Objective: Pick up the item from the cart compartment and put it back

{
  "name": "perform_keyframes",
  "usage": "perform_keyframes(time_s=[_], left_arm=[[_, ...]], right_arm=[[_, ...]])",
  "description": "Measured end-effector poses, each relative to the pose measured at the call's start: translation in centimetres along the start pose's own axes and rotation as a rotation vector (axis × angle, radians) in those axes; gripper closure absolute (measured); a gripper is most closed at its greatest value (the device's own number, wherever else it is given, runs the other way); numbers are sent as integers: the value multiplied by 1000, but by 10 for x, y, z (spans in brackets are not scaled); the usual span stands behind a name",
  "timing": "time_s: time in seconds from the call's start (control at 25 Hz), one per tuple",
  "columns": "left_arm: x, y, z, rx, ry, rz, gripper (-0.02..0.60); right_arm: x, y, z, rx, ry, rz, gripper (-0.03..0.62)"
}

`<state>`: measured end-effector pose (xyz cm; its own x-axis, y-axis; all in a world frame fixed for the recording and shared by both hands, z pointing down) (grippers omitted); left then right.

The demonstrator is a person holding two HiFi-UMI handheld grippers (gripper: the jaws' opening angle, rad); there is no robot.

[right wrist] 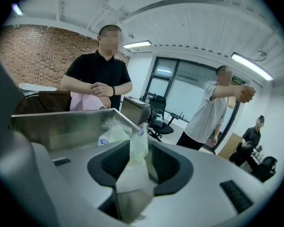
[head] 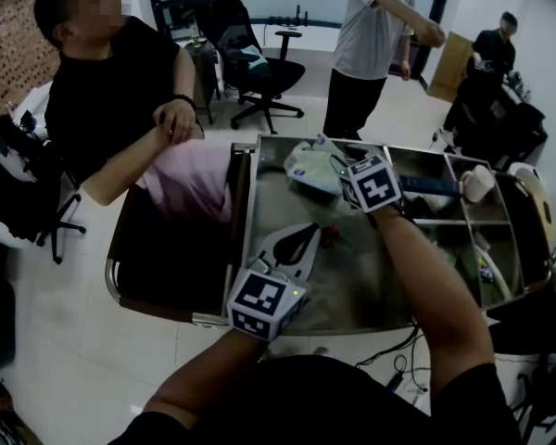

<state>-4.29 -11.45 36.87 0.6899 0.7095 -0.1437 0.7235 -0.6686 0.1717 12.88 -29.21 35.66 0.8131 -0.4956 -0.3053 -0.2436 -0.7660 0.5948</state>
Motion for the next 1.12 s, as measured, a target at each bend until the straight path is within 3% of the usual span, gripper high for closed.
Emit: perform_keyframes(time_s=[0.28, 0.6, 0.72, 0.92, 1.12], left_arm=[[-1, 0, 0, 0, -1, 5, 580], [-1, 0, 0, -2, 0, 13, 580], [-2, -1, 0, -1, -3, 19, 580], [-2, 0, 0, 1, -2, 20, 580], [-2, 0, 0, 0, 2, 17, 580]], right_arm=[[-1, -10, -2, 15, -2, 4, 419], [-10, -32, -6, 70, 85, 51, 426], [-15, -47, -10, 129, 164, 82, 571], [-28, -87, -18, 282, 315, 165, 580], [-41, -119, -27, 365, 374, 195, 580]])
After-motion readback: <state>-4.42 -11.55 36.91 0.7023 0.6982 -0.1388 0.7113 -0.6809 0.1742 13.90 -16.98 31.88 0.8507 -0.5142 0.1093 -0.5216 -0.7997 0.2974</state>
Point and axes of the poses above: the fingertips, and each gripper's own axes: y forward along the fingers, x to its right, z out of its top, the point moved 10 cm from there along -y, backward along the fingers, and after that the axes turned 6 degrees about -x, right-handed, at the moved point
